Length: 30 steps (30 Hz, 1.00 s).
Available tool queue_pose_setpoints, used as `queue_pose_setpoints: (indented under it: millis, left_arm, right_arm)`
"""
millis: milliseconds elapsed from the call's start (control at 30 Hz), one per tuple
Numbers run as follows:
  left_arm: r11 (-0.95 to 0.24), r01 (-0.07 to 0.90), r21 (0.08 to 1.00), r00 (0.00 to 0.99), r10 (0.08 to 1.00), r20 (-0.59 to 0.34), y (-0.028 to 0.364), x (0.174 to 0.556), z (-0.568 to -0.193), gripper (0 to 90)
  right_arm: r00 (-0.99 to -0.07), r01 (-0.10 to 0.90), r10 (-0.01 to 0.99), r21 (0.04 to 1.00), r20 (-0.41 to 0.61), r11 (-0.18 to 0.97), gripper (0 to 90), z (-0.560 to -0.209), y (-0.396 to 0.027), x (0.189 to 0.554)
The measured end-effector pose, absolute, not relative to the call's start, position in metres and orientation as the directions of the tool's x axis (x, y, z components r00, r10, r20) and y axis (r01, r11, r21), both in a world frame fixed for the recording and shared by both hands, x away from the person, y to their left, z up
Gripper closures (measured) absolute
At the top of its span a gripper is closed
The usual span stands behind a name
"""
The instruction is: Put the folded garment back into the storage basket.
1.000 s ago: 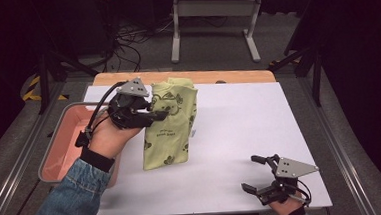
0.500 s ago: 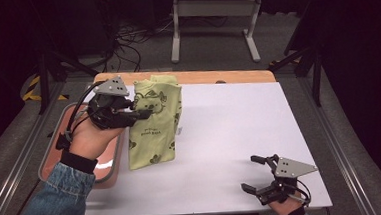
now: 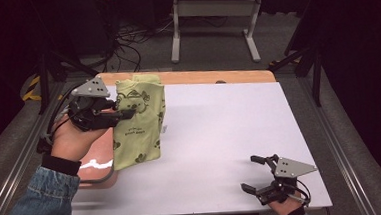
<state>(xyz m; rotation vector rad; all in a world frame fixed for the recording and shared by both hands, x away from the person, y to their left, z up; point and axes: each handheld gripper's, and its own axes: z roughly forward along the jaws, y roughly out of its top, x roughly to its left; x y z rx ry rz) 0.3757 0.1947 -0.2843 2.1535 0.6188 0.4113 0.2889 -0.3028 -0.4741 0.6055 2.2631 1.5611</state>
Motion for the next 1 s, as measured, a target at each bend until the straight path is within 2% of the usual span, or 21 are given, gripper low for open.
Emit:
queue_pose_setpoints:
  millis: [1000]
  left_arm:
    - [-0.487,0.326,0.810,0.760,0.645,0.082,0.263,0.367,-0.289,67.0]
  right_arm:
    - [-0.857,0.160,0.515,0.935,-0.028,0.316,4.6,-0.474,-0.302,0.289]
